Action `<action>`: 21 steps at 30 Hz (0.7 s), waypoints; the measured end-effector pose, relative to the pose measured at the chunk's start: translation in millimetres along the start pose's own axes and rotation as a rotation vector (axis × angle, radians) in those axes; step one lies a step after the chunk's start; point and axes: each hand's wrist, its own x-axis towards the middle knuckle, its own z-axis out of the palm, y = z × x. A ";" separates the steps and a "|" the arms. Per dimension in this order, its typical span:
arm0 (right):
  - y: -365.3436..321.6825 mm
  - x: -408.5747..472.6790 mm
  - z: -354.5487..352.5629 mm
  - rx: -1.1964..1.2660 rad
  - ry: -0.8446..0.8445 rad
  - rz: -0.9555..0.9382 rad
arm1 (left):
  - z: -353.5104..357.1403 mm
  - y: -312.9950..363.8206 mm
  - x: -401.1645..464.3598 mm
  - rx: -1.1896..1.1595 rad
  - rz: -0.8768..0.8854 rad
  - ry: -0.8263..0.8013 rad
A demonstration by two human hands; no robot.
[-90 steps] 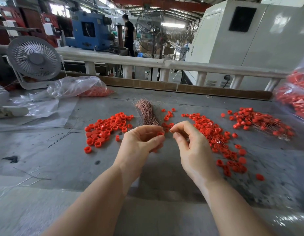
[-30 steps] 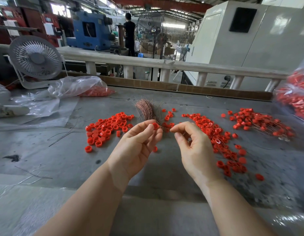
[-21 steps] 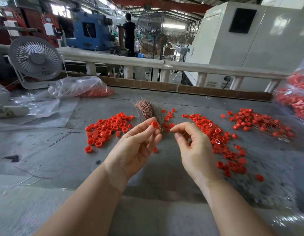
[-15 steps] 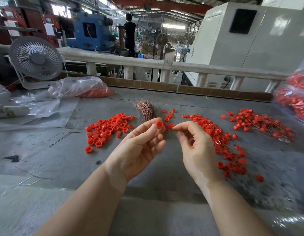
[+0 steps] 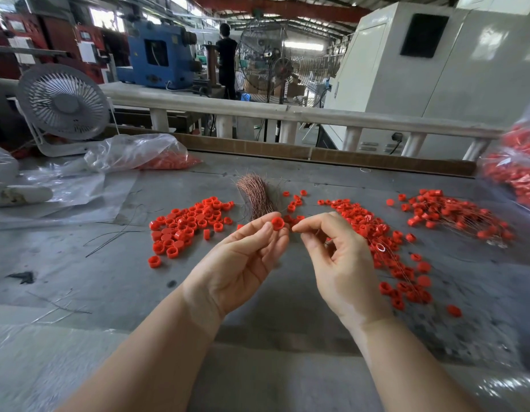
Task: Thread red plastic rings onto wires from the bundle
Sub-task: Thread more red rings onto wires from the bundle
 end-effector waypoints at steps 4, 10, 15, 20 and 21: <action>-0.2 -1.2 -0.5 -0.003 -0.017 -0.014 | 0.5 -0.3 0.0 -0.008 -0.004 0.000; -1.2 -0.8 -1.3 -0.017 -0.037 -0.019 | -0.7 -0.4 -0.9 0.016 -0.016 -0.012; -1.2 -1.3 -0.2 -0.014 -0.034 0.006 | 0.0 0.1 -0.3 0.050 -0.012 -0.011; -1.0 -1.3 -1.0 -0.025 -0.034 0.011 | 0.7 -0.1 -0.3 0.076 -0.024 -0.011; -0.9 -1.0 -1.3 -0.027 -0.036 0.009 | 0.8 -0.2 -0.4 0.080 -0.023 -0.009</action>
